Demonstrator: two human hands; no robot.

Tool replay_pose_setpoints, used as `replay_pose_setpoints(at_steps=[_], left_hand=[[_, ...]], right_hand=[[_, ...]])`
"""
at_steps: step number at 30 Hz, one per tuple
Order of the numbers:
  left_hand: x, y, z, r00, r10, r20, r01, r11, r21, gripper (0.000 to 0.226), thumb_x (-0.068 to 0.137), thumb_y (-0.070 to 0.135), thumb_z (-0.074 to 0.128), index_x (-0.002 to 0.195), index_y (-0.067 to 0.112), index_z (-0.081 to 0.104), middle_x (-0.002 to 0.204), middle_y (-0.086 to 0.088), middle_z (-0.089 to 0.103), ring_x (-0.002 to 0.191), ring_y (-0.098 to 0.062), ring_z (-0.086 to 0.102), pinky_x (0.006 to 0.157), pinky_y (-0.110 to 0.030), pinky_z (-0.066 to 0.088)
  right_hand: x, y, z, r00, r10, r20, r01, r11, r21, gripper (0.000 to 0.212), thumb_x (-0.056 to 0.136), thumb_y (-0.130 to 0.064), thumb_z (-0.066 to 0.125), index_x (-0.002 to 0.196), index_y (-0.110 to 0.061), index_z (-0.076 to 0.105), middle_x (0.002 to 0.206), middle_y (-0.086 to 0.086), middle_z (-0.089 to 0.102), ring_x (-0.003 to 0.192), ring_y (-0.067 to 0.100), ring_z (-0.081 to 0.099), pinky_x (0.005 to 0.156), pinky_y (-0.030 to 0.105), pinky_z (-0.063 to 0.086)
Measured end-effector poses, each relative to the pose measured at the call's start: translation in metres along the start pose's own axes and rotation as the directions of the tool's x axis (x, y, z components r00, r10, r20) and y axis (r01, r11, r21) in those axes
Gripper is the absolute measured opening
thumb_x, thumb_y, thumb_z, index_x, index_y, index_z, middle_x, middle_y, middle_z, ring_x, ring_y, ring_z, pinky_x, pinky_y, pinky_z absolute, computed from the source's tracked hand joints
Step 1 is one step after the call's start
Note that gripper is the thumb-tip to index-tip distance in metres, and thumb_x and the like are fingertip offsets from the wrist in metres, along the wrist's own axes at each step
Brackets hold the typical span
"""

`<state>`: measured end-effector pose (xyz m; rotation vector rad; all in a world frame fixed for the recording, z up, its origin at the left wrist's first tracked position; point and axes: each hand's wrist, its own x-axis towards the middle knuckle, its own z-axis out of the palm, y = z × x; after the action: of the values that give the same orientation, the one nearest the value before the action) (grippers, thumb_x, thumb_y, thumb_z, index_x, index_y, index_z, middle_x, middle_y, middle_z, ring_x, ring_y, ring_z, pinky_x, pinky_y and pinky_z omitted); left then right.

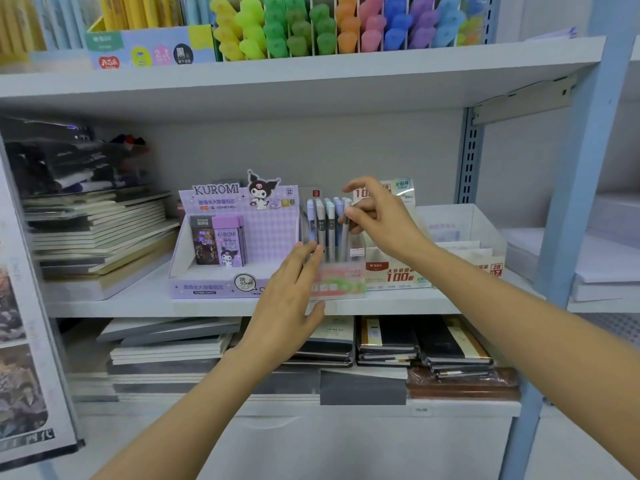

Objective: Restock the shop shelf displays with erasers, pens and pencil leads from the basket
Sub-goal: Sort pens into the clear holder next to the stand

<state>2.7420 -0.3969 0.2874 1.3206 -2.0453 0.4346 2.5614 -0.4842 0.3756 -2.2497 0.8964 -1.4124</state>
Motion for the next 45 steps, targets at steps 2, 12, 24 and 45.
replay_pose_setpoints(at_steps=[2, 12, 24, 45], left_hand=[[0.0, 0.0, 0.001, 1.0, 0.001, -0.005, -0.001, 1.0, -0.006, 0.079, 0.09, 0.017, 0.063, 0.155, 0.013, 0.018, 0.161, -0.003, 0.017, 0.149, -0.017, 0.012, 0.119, -0.026, 0.016], [-0.052, 0.008, 0.016, 0.971, -0.05, -0.232, 0.042, 0.998, -0.04, 0.058, 0.084, 0.006, 0.065, 0.139, 0.01, 0.048, 0.143, -0.012, 0.043, 0.126, -0.024, 0.044, 0.103, -0.033, 0.035], [-0.316, -0.011, 0.168, 0.779, -0.424, 0.461, 0.474, 0.881, 0.009, 0.028, 0.088, 0.005, 0.063, 0.115, 0.008, 0.066, 0.127, -0.014, 0.06, 0.11, -0.037, 0.058, 0.088, -0.042, 0.048], [-0.4, 0.0, 0.231, 0.622, -0.64, 0.451, 0.698, 0.715, 0.053, 0.033, 0.098, 0.03, 0.048, 0.116, 0.009, 0.064, 0.117, -0.008, 0.059, 0.107, -0.027, 0.052, 0.089, -0.039, 0.044]], right_hand=[[0.001, 0.004, 0.008, 0.998, -0.015, -0.065, 0.011, 0.998, -0.059, 0.013, 0.094, -0.01, 0.06, 0.107, -0.013, 0.058, 0.089, 0.002, 0.071, 0.082, 0.012, 0.068, 0.078, 0.029, 0.058], [-0.062, -0.001, 0.024, 0.935, -0.212, -0.285, 0.186, 0.976, -0.117, 0.014, 0.092, -0.01, 0.061, 0.106, -0.011, 0.063, 0.104, 0.003, 0.059, 0.083, 0.008, 0.054, 0.075, 0.012, 0.041], [-0.333, 0.143, 0.19, 0.817, 0.381, 0.433, -0.392, 0.918, -0.067, 0.012, 0.094, -0.014, 0.059, 0.105, -0.014, 0.064, 0.1, -0.001, 0.065, 0.079, 0.012, 0.059, 0.073, 0.027, 0.048], [-0.441, 0.223, 0.254, 0.67, 0.426, 0.608, -0.411, 0.895, -0.175, 0.009, 0.091, -0.026, 0.065, 0.097, -0.019, 0.065, 0.086, -0.018, 0.055, 0.079, -0.002, 0.051, 0.068, 0.016, 0.038]])
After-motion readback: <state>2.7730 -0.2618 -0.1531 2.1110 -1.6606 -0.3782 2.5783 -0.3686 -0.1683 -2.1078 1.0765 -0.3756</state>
